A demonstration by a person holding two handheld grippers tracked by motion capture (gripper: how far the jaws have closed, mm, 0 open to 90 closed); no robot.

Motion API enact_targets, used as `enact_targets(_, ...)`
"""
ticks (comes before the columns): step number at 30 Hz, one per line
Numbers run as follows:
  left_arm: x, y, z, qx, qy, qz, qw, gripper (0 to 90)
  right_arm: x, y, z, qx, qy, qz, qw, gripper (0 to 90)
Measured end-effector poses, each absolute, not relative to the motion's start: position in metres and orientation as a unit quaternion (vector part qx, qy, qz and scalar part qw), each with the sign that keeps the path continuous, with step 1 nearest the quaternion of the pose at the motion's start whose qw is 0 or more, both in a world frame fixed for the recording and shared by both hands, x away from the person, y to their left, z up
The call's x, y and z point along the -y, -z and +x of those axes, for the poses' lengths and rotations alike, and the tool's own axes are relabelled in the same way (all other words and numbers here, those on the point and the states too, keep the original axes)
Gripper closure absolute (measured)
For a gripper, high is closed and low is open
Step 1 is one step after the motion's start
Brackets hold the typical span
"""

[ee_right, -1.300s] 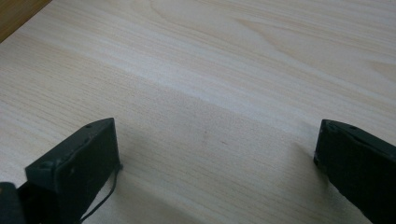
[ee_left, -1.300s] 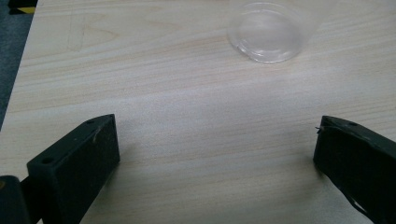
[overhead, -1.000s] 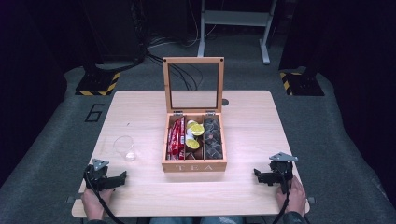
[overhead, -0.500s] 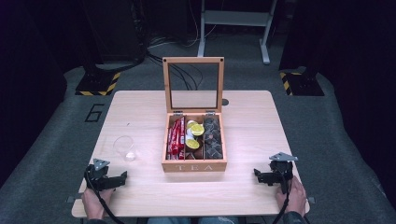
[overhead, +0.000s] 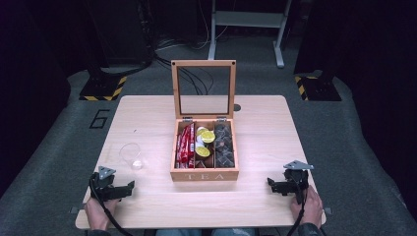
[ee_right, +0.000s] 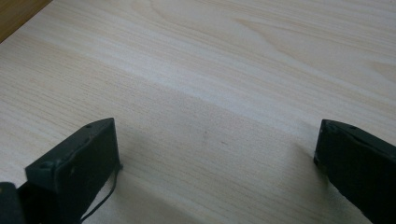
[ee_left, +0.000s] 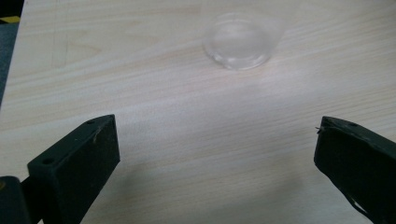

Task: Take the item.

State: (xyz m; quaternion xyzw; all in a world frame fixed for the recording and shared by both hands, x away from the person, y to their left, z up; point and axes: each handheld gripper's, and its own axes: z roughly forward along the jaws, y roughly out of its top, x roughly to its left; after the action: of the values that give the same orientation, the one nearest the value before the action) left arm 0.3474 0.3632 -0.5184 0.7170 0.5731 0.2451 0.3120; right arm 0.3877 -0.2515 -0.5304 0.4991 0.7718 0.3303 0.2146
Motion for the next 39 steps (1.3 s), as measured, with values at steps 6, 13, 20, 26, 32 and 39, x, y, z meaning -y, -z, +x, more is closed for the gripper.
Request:
enact_targets(6, -0.365, 0.497, 0.349, -0.565, -0.255, 0.715, 0.324, 0.0, 0.252, 0.530, 0.388, -0.772, -0.329, 0.499, 0.214, 0.0)
enact_targets(13, -0.360, 0.479, 0.351, -0.561, -0.255, 0.714, 0.331, 0.0, 0.251, 0.530, 0.388, -0.772, -0.329, 0.499, 0.214, 0.0)
enact_targets(20, -0.352, 0.464, 0.352, -0.552, -0.258, 0.713, 0.346, 0.0, 0.252, 0.530, 0.388, -0.772, -0.329, 0.499, 0.214, 0.0)
enact_targets(26, -0.342, 0.448, 0.355, -0.531, -0.268, 0.726, 0.345, 0.0, 0.251, 0.530, 0.388, -0.772, -0.329, 0.499, 0.214, 0.0)
enact_targets(32, -0.332, 0.433, 0.358, -0.512, -0.270, 0.736, 0.351, 0.1, 0.251, 0.530, 0.388, -0.772, -0.329, 0.499, 0.214, 0.0)
enact_targets(39, -0.314, 0.416, 0.365, -0.487, -0.280, 0.748, 0.354, 0.8, 0.252, 0.530, 0.388, -0.772, -0.330, 0.499, 0.214, 0.0)
